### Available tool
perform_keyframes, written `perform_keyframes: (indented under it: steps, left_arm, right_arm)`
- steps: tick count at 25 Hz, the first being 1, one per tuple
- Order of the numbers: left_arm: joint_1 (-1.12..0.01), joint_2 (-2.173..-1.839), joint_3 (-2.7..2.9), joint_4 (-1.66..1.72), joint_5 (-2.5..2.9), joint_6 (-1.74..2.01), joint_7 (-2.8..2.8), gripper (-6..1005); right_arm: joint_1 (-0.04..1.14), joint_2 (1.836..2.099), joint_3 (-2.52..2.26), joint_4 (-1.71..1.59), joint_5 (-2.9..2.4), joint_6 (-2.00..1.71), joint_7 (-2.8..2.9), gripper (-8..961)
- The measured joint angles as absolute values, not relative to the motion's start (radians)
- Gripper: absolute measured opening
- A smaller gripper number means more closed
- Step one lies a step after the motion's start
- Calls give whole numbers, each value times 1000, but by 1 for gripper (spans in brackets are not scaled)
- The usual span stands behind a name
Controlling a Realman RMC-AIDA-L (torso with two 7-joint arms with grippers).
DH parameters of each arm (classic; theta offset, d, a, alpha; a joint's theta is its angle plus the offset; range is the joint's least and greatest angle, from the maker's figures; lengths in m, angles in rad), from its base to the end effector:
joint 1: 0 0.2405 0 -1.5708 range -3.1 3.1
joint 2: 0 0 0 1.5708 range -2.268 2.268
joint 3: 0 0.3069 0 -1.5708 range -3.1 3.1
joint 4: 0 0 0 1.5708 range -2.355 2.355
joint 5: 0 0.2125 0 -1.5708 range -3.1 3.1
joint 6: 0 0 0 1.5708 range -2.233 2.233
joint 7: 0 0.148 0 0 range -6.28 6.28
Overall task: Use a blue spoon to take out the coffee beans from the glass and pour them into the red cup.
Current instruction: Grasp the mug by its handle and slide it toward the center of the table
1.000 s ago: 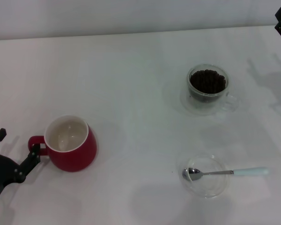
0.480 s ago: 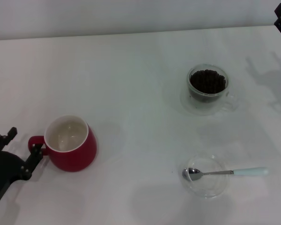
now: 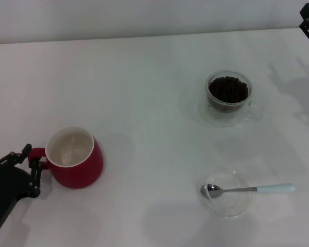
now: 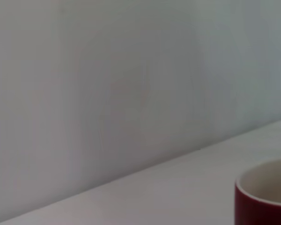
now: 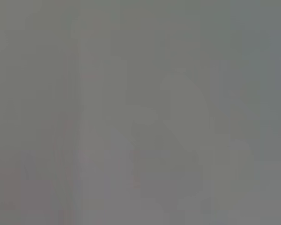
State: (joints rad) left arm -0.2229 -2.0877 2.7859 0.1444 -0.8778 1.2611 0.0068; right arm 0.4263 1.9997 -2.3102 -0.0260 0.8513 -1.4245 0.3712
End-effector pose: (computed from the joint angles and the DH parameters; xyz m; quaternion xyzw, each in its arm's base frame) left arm -0.3944 0.2387 -0.1007 -0.8253 -0.1552 -0.2087 0.5012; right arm 0.3884 0.3411 0.0278 -0.6635 0.1934 0.3759 0.6173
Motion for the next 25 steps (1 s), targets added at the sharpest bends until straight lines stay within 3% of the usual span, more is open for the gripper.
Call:
perform_keyframes:
  steps: [2,7,13,25]
  left_arm:
    - [-223,-2088,2786,157,-879,1246,25,413]
    - [-227,-2088,2786,168,-879,1229,46,183]
    - [-225,-2089,2787,204,-878,1227,116,104]
    - [-260,-2090,2795,244,-844,1216,141,103]
  right_arm:
    - [426,2000,-2311,-26,851,-1425,371,871]
    - [426,2001,-2312,-26,851,-1426,371,871]
    - [426,2002,-2312,-26,851,-1429,371,871]
    - [427,2002,-2312,-26,850,-1436,371,871]
